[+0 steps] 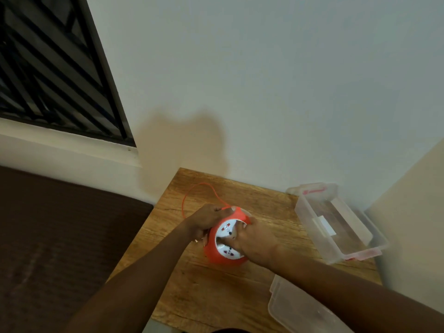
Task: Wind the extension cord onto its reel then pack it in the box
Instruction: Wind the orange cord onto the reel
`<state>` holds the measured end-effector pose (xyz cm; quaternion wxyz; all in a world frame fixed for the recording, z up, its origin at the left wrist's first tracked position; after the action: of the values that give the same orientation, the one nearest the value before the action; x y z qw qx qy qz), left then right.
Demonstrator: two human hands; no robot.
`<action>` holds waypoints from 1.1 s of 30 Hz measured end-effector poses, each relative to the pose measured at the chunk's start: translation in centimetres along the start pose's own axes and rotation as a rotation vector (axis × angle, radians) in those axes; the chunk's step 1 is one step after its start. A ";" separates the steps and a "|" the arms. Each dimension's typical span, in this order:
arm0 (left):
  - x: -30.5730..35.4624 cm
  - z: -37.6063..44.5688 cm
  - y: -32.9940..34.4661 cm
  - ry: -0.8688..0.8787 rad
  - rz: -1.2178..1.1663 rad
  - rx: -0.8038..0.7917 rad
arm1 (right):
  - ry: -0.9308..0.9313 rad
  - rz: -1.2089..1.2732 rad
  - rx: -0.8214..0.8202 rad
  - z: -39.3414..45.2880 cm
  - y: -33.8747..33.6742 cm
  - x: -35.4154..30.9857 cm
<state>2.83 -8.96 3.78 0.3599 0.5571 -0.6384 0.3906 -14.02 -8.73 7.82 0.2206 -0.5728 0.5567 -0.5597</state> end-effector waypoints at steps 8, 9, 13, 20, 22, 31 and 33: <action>1.2 0.4 2.0 0.146 -0.350 0.264 | 0.793 1.057 0.238 0.5 1.4 1.7; 1.2 0.4 2.3 0.150 -0.370 0.257 | 0.882 1.245 0.280 0.7 1.9 1.5; -0.2 0.5 2.7 0.070 -0.364 0.261 | 0.996 1.601 0.292 0.9 3.5 0.7; -1.3 0.9 2.1 0.046 -0.330 0.230 | 0.825 1.122 0.184 -0.4 2.7 -1.0; -1.2 1.1 1.7 0.035 -0.298 0.223 | 0.667 0.768 0.200 -1.0 2.2 -0.9; -0.6 0.6 0.9 0.019 -0.143 0.064 | -0.017 0.255 0.131 -1.9 2.1 0.9; -0.2 0.5 0.8 0.012 -0.143 0.042 | -0.036 0.238 0.111 -2.0 1.8 1.5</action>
<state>2.08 -9.25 3.29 0.3787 0.6063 -0.5866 0.3806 -16.85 -9.82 7.34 0.3268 -0.4996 0.5850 -0.5490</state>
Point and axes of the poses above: each hand's wrist, its own z-axis towards the middle knuckle, its own y-axis out of the palm, x = y × z, the point moved 2 cm from there along z, towards the middle knuckle, and after that the axes turned 3 degrees about z, right-handed, at the moved point
